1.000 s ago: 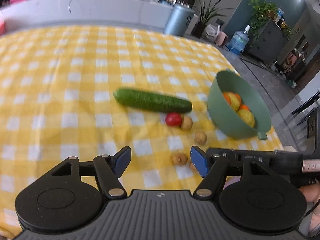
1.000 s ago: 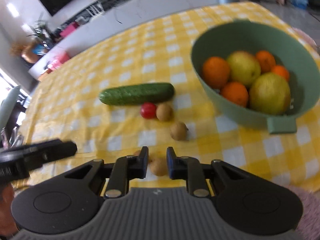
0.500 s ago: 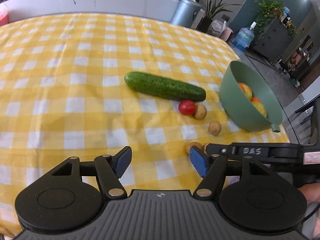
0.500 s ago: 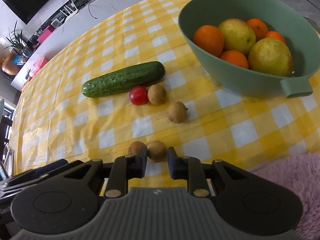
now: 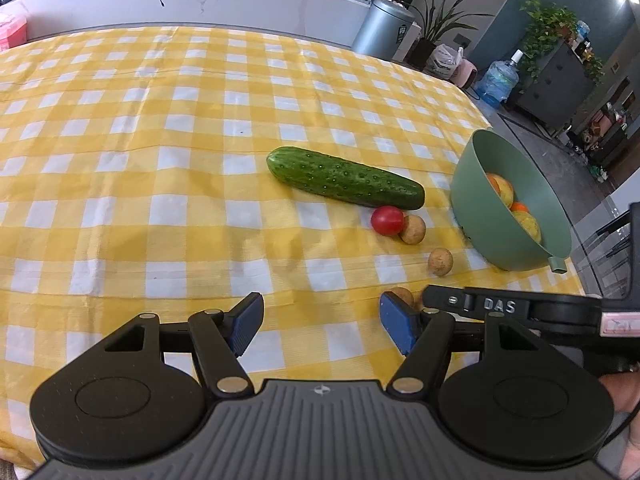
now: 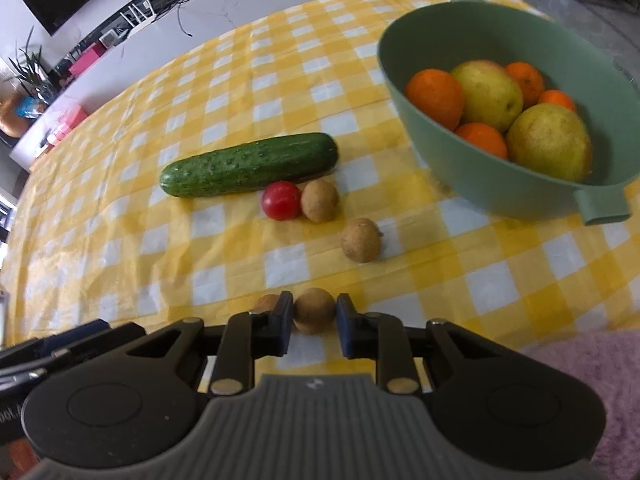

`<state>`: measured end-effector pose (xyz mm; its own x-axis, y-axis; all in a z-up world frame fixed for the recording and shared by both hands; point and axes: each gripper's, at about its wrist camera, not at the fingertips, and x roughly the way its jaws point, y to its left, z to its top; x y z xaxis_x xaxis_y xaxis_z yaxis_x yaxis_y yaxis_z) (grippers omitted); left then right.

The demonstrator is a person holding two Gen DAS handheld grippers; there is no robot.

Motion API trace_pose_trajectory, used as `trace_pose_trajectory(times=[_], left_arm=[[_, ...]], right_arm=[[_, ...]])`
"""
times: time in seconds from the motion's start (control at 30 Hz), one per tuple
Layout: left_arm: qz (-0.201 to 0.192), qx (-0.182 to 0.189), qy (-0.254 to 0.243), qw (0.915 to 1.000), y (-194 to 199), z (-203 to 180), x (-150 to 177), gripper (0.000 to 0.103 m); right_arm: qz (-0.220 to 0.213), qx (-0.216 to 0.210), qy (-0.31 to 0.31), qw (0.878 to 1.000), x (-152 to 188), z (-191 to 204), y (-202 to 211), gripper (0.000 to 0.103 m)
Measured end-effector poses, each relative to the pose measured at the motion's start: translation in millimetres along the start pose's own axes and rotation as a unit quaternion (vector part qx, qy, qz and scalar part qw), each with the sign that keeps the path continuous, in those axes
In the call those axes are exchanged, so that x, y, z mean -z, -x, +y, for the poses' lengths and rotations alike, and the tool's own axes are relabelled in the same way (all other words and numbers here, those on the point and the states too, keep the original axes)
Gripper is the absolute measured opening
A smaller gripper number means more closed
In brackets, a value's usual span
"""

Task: Organize fruits
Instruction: 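Grasp a small brown kiwi with the right tool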

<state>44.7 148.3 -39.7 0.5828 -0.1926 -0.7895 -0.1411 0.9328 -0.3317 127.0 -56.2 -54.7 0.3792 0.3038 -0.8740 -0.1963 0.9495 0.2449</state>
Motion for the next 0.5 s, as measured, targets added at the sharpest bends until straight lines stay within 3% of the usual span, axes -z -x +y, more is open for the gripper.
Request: trace_pose_trajectory(times=[0.2,0.5], left_arm=[[0.009,-0.005,-0.006,0.9999,-4,-2,1,0.078],[0.016,-0.003,-0.012,0.9998,-6,-5,3,0.078]], right_arm=[[-0.004,0.064,0.052,0.997,2,7,1,0.019],[-0.001,0.074,0.048,0.996,-4,5,-14,0.022]])
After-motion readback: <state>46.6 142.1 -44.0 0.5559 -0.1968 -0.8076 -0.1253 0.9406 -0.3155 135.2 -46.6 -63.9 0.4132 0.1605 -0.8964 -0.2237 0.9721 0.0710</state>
